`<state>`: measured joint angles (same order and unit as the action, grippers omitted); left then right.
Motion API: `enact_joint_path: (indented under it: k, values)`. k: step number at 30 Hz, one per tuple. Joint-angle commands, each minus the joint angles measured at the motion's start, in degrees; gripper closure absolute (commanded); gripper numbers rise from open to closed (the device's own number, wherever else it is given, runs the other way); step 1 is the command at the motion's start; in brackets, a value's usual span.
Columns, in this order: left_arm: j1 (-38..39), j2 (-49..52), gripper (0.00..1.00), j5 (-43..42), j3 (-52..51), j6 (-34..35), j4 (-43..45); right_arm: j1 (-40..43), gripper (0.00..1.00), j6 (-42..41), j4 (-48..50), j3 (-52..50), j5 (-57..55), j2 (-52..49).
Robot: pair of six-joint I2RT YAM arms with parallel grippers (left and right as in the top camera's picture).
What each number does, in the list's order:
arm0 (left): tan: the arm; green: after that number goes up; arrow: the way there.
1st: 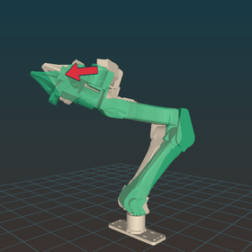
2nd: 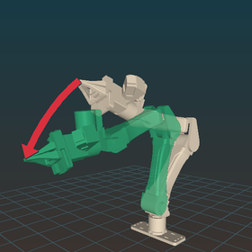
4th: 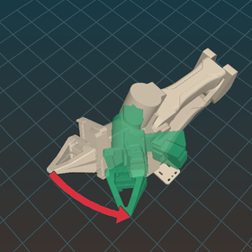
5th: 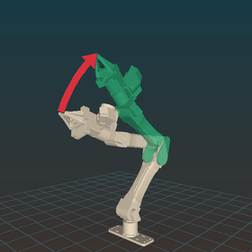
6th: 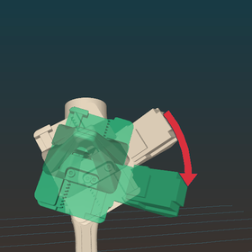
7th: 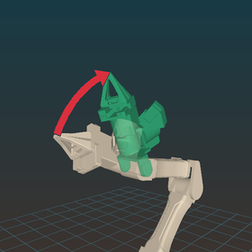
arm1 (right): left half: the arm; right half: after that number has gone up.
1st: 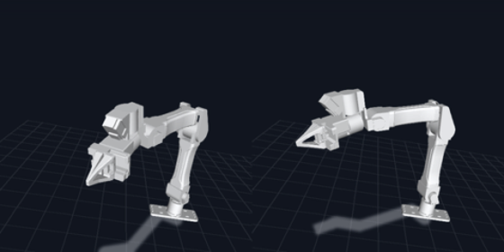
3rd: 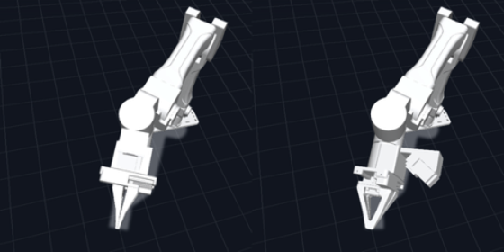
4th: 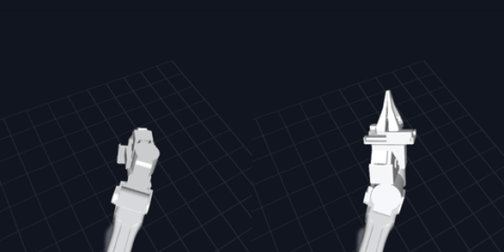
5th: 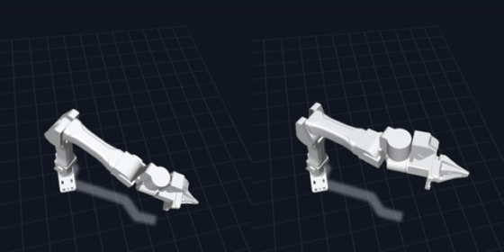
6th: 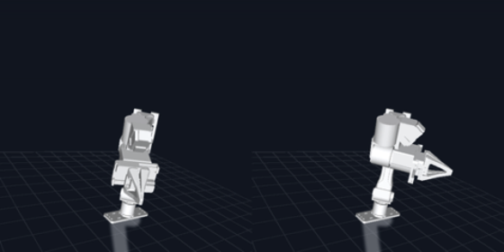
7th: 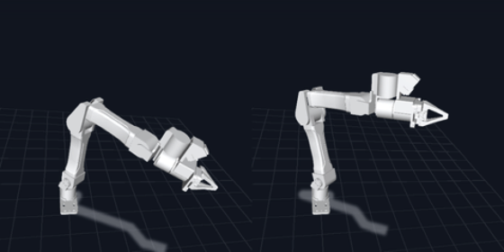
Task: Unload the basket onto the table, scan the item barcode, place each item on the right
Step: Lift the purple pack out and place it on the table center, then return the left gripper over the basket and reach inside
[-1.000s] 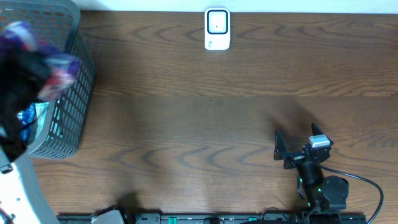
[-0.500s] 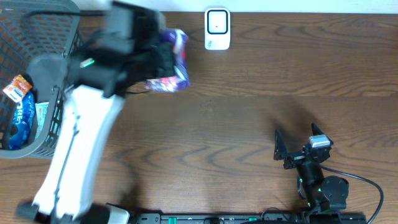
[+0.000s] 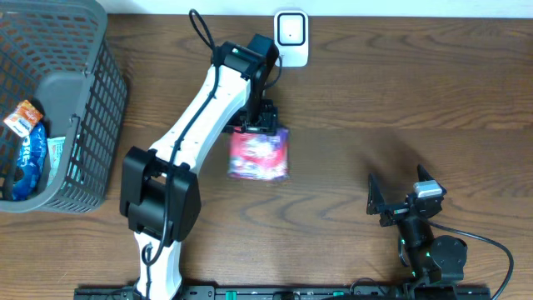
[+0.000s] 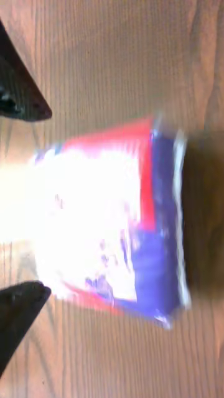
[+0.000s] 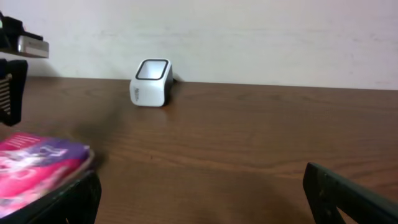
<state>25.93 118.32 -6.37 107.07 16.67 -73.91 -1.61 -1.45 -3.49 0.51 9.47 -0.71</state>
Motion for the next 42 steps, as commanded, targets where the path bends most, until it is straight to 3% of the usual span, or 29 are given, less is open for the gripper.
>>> enact_joint_path:
  k: [1, 13, 23, 25, 33, 42]
  values:
    - [-0.7, -1.3, 0.13, 1.1, 0.2, -0.4, -0.5, 0.8, 0.01, 0.4, -0.1, -0.2, 0.5, 0.4]
    - [-10.5, -16.2, 0.11, 1.1, 5.0, -0.3, -3.7, 0.8, 0.01, 0.4, -0.1, -0.2, 0.5, 0.4]
    - [-30.3, -31.6, 0.09, 1.1, 5.0, -0.1, -3.5, 0.8, 0.01, 0.4, -0.1, -0.2, 0.5, 0.4]
    - [-34.6, -32.8, 0.02, 1.1, 5.0, 0.7, -3.4, 0.8, 0.01, 0.4, -0.1, -0.2, 0.5, 0.4]
    - [-49.5, -33.4, 0.02, 1.0, 5.0, 7.3, -3.7, 0.8, 0.01, 0.4, -0.1, -0.2, 0.5, 0.4]
    - [-56.3, -33.4, 0.02, 1.1, 5.0, 9.2, -3.4, 0.8, 0.01, 0.4, -0.1, -0.2, 0.5, 0.4]
